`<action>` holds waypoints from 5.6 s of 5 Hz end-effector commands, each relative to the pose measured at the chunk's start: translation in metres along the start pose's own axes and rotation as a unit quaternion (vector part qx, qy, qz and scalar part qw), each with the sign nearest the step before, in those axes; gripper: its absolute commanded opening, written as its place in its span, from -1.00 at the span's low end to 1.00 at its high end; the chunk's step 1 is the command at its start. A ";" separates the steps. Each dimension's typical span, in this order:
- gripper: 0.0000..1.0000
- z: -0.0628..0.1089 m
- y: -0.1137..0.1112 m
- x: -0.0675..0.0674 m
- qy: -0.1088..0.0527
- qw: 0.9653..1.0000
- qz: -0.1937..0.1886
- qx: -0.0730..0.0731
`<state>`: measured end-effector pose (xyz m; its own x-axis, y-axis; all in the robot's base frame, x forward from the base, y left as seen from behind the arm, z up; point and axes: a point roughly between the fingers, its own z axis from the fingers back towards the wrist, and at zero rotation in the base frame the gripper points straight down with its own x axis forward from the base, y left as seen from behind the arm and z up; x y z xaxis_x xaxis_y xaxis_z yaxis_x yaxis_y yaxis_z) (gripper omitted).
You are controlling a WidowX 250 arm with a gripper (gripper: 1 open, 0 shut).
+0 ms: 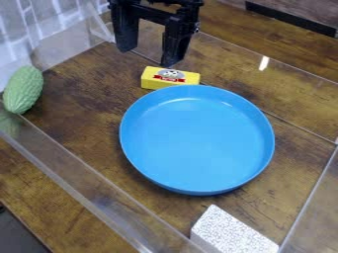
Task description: Put the green object in the blue tray
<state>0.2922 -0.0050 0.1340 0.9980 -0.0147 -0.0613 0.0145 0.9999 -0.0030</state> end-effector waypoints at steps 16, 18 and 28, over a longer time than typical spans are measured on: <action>1.00 -0.054 0.050 -0.029 0.062 0.997 -0.047 -0.008; 1.00 -0.059 0.056 -0.028 0.061 0.997 -0.046 -0.006; 1.00 -0.075 0.078 -0.033 0.046 0.999 -0.025 -0.012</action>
<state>0.2546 0.0675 0.0536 0.9802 -0.0830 -0.1795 0.0761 0.9961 -0.0452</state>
